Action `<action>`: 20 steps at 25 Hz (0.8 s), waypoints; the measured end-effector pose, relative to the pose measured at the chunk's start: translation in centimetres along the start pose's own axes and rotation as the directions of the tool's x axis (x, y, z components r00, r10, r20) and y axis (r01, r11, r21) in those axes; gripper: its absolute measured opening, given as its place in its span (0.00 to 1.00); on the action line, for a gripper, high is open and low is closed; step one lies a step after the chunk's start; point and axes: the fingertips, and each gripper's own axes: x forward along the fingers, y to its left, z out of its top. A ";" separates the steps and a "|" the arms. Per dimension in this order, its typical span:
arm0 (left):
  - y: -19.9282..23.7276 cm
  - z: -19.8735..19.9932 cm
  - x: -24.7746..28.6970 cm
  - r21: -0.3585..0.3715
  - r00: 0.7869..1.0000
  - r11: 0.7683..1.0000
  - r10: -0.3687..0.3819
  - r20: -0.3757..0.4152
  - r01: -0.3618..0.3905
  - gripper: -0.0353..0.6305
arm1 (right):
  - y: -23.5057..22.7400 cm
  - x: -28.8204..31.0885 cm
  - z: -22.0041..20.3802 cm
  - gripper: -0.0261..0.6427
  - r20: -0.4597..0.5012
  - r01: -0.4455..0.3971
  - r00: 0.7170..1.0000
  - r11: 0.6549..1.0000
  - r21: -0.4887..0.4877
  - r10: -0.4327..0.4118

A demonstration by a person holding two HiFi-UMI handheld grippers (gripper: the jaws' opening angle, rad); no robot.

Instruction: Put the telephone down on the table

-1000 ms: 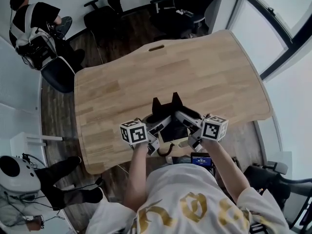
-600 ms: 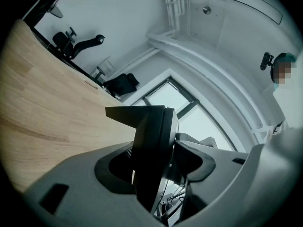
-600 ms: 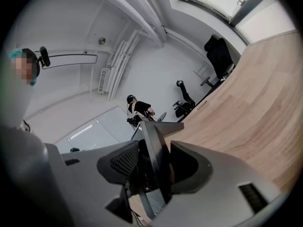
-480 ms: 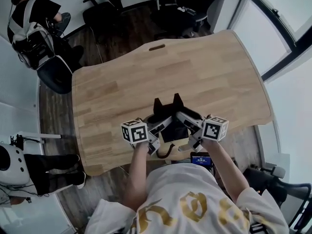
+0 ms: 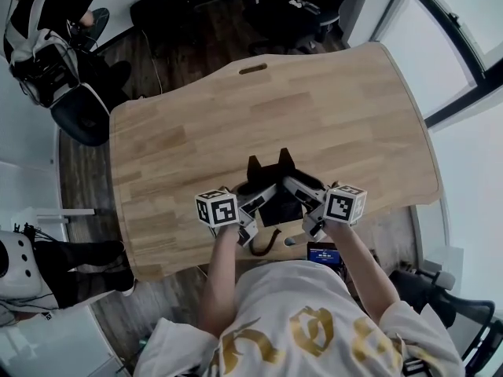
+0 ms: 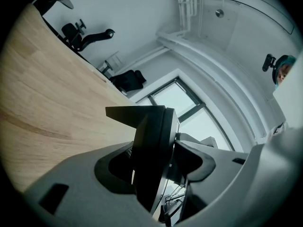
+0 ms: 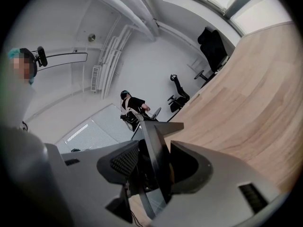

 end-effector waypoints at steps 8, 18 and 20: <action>2.8 -0.3 1.2 -0.040 1.000 0.999 0.016 -0.022 -0.017 0.41 | -2.8 1.3 -0.4 0.32 -0.027 0.014 1.000 0.999 0.052 -0.013; 6.4 1.4 2.9 -0.101 0.999 0.994 0.035 -0.035 -0.039 0.41 | -6.1 4.1 0.8 0.32 -0.068 0.045 0.997 0.994 0.096 -0.038; 6.8 1.3 3.2 -0.112 0.999 0.993 0.039 -0.037 -0.043 0.41 | -6.6 4.2 0.8 0.32 -0.077 0.050 0.996 0.994 0.102 -0.042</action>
